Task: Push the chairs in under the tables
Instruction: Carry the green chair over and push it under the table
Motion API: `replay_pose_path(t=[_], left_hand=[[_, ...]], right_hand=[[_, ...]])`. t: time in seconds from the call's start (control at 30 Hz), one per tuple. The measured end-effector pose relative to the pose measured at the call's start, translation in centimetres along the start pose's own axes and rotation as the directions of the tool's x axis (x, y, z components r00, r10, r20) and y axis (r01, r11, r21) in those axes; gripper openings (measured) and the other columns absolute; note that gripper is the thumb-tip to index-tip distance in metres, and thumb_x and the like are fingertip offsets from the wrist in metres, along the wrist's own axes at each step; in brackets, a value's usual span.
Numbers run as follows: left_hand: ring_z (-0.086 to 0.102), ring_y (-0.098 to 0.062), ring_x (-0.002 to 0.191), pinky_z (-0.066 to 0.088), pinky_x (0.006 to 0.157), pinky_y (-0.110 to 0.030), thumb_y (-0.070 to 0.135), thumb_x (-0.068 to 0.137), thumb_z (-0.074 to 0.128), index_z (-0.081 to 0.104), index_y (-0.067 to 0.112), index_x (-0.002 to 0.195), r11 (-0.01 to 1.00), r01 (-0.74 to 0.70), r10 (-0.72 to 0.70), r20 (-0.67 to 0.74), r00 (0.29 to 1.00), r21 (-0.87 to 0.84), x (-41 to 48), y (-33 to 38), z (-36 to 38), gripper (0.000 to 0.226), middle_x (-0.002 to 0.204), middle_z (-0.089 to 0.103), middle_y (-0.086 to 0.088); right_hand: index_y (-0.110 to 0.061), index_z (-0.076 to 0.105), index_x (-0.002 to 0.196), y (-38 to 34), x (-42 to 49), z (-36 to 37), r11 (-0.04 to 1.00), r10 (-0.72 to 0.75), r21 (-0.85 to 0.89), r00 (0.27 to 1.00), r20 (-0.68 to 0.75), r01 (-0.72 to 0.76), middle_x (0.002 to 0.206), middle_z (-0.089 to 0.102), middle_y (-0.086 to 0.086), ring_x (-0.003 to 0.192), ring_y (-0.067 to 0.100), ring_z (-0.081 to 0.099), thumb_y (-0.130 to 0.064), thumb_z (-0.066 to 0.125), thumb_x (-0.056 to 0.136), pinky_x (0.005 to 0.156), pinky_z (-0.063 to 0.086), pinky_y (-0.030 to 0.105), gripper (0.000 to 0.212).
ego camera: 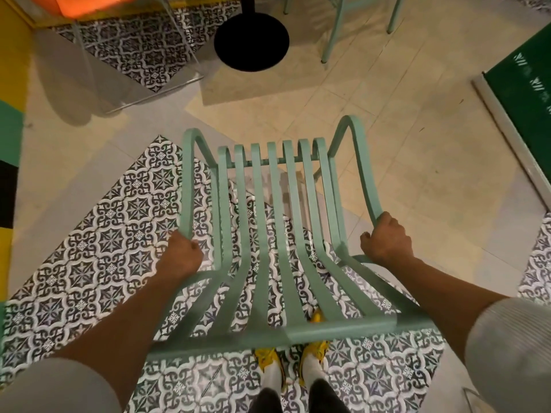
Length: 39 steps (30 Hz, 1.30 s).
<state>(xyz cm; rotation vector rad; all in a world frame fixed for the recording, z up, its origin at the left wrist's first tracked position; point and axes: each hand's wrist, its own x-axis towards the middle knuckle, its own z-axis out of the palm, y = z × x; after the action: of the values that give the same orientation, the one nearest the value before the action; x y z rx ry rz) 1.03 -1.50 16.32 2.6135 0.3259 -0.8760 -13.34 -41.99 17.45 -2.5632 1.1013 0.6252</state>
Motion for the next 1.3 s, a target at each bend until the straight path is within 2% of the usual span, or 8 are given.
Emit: replay_pose_path(t=[0.2, 0.4, 0.5, 0.6, 0.7, 0.87, 1.03, 1.3], left_hand=[[0.027, -0.047, 0.159, 0.028, 0.13, -0.056, 0.039, 0.112, 0.053, 0.02, 0.007, 0.17, 0.979, -0.137, 0.113, 0.161, 0.981, 0.151, -7.4, 0.4, -2.9, 0.074, 0.173, 0.022, -0.028], [0.041, -0.037, 0.155, 0.033, 0.126, -0.048, 0.043, 0.113, 0.049, 0.038, 0.016, 0.166, 0.97, -0.221, 0.191, 0.243, 0.951, 0.104, -13.9, -1.2, -5.8, 0.061, 0.172, 0.038, -0.015], [0.062, -0.039, 0.134, 0.048, 0.116, -0.05, 0.048, 0.114, 0.041, 0.049, 0.018, 0.159, 0.948, -0.287, 0.247, 0.254, 0.935, 0.137, -16.6, -2.1, -6.4, 0.055, 0.159, 0.055, -0.018], [0.075, -0.034, 0.099, 0.06, 0.092, -0.041, 0.054, 0.114, 0.032, 0.062, 0.025, 0.144, 0.905, -0.349, 0.319, 0.155, 0.935, 0.243, -19.8, -2.5, -6.6, 0.051, 0.121, 0.077, -0.014], [0.074, -0.024, 0.073, 0.062, 0.08, -0.036, 0.06, 0.11, 0.013, 0.076, 0.024, 0.12, 0.838, -0.437, 0.44, 0.069, 0.895, 0.327, -23.1, -2.5, -6.6, 0.074, 0.08, 0.076, -0.008], [0.076, -0.029, 0.092, 0.057, 0.094, -0.042, 0.072, 0.099, 0.012, 0.078, 0.023, 0.123, 0.794, -0.515, 0.545, -0.001, 0.839, 0.322, -25.9, -1.3, -6.2, 0.086, 0.1, 0.082, -0.009], [0.075, -0.028, 0.087, 0.056, 0.084, -0.037, 0.07, 0.108, 0.023, 0.078, 0.029, 0.122, 0.798, -0.501, 0.521, 0.033, 0.853, 0.334, -26.1, 0.3, -5.6, 0.071, 0.092, 0.081, -0.007], [0.07, -0.023, 0.06, 0.061, 0.065, -0.035, 0.058, 0.112, 0.033, 0.082, 0.025, 0.097, 0.676, -0.527, 0.596, 0.038, 0.802, 0.516, -25.0, 1.4, -3.9, 0.061, 0.065, 0.07, -0.001]], right_hand=[[-0.004, 0.047, 0.15, -1.7, -6.6, -2.9, 0.984, -0.169, -0.031, 0.981, 0.098, 0.173, 0.155, 0.047, 0.02, 0.137, 0.041, 0.049, -0.033, 0.058, 0.101, 0.111, 0.042, 0.052, 0.058], [-0.013, 0.068, 0.133, -2.3, -14.0, -6.2, 0.935, -0.342, 0.126, 0.937, 0.065, 0.333, 0.129, 0.073, 0.014, 0.111, 0.034, 0.069, -0.033, 0.059, 0.103, 0.095, 0.055, 0.04, 0.037], [-0.012, 0.073, 0.115, -1.4, -17.7, -7.2, 0.923, -0.366, 0.142, 0.929, 0.048, 0.356, 0.106, 0.078, 0.013, 0.088, 0.031, 0.072, -0.034, 0.053, 0.106, 0.08, 0.058, 0.039, 0.031], [-0.011, 0.069, 0.094, -0.2, -20.9, -7.8, 0.919, -0.388, 0.083, 0.921, 0.02, 0.385, 0.089, 0.073, 0.014, 0.079, 0.035, 0.069, -0.039, 0.043, 0.111, 0.074, 0.057, 0.043, 0.041], [-0.015, 0.068, 0.086, 0.2, -23.4, -8.4, 0.895, -0.445, 0.008, 0.895, -0.033, 0.446, 0.081, 0.071, 0.01, 0.072, 0.032, 0.067, -0.038, 0.038, 0.113, 0.076, 0.055, 0.042, 0.047], [-0.017, 0.071, 0.089, 0.3, -24.8, -8.9, 0.845, -0.534, -0.101, 0.839, -0.103, 0.526, 0.079, 0.073, 0.01, 0.072, 0.033, 0.069, -0.033, 0.038, 0.113, 0.077, 0.054, 0.042, 0.043], [-0.021, 0.07, 0.084, 0.4, -24.7, -8.5, 0.826, -0.561, -0.205, 0.806, -0.192, 0.526, 0.069, 0.07, 0.004, 0.059, 0.029, 0.066, -0.041, 0.036, 0.112, 0.066, 0.055, 0.039, 0.048], [-0.012, 0.071, 0.084, -0.1, -23.2, -7.7, 0.73, -0.67, -0.313, 0.727, -0.152, 0.607, 0.043, 0.048, 0.0, 0.029, 0.023, 0.041, -0.019, 0.085, 0.084, 0.037, 0.045, 0.029, 0.015]])
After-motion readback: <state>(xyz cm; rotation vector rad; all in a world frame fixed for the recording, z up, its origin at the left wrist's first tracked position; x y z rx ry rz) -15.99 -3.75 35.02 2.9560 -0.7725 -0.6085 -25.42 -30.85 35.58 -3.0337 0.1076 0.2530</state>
